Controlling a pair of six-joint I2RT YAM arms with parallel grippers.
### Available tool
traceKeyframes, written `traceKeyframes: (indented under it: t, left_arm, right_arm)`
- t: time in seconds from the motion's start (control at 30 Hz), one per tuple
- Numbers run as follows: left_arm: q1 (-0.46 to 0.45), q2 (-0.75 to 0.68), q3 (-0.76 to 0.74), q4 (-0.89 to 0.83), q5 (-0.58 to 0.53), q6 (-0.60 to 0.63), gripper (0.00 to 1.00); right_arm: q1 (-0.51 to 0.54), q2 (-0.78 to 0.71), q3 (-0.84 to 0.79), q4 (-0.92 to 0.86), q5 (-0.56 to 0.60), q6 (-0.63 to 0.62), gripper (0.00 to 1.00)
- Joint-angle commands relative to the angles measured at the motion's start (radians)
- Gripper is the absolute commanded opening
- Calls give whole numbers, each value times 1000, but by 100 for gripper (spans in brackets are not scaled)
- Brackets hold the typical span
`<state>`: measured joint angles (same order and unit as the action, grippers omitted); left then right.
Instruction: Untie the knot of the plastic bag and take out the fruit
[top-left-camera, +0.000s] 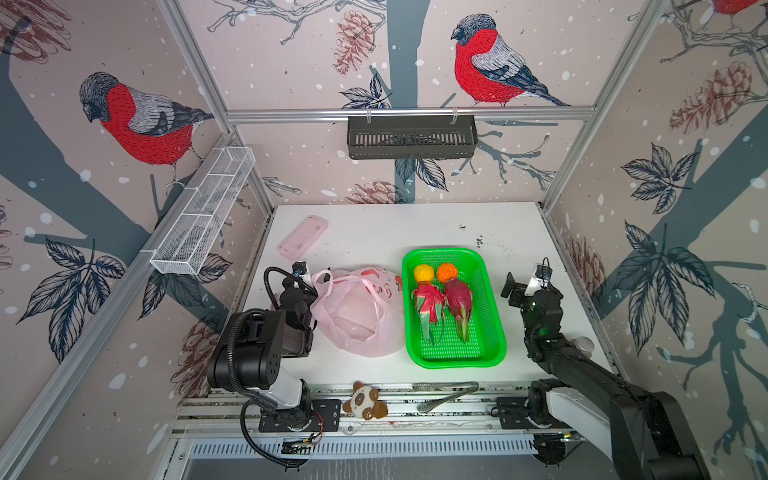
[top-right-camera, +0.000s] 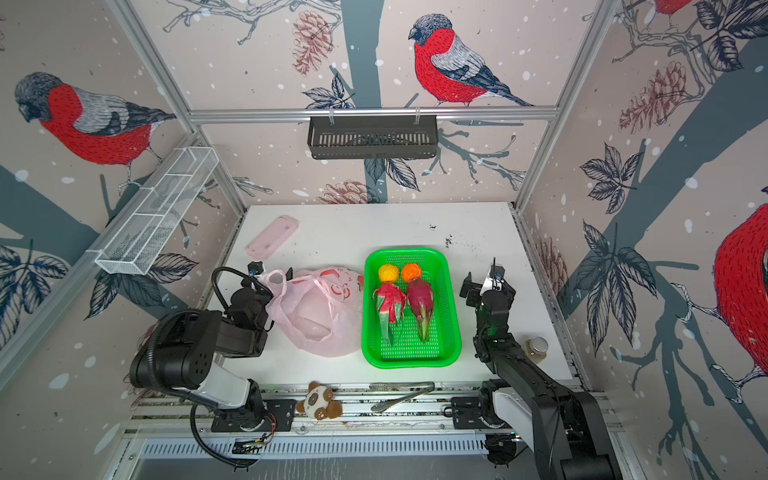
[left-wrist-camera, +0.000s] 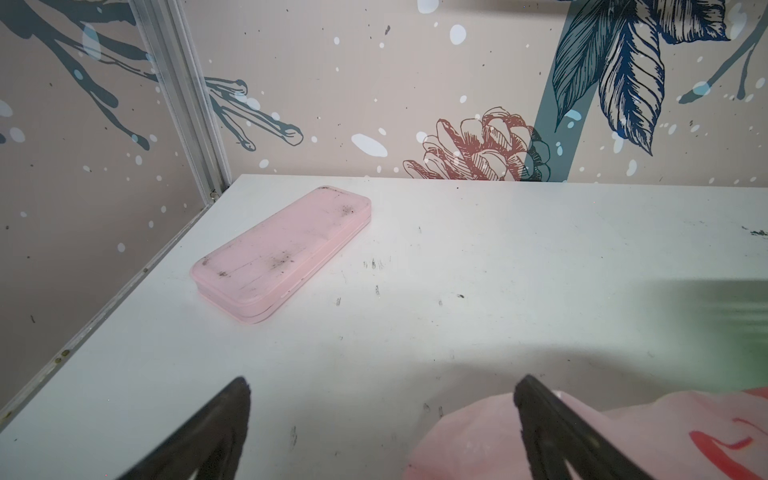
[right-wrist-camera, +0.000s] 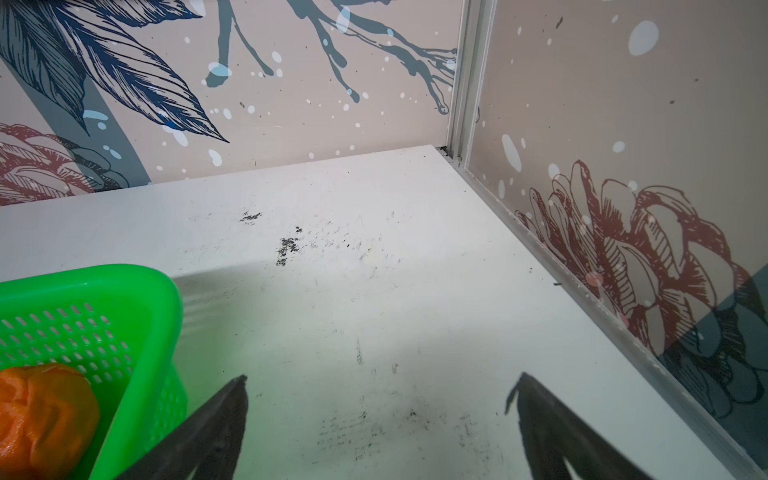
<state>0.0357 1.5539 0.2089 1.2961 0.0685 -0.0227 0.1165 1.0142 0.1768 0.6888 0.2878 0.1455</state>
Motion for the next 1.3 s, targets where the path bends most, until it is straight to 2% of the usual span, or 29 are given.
traceKeyframes:
  t: [0.0,0.47,1.0,1.27]
  left_arm:
    - [-1,2,6,43,-13,7,98]
    - [-3,2,6,42,-17,8,98]
    - [-5,0,6,42,-19,9,98]
    - [-5,1,6,42,-18,9,98]
  right_arm:
    - [-9,15,1,74,15,-22,99]
    - [-38,273,38,316,10,-64,99]
    - [-70,426,41,492,-41,-58,100]
    - [-72,483,56,512,-59,-68,100]
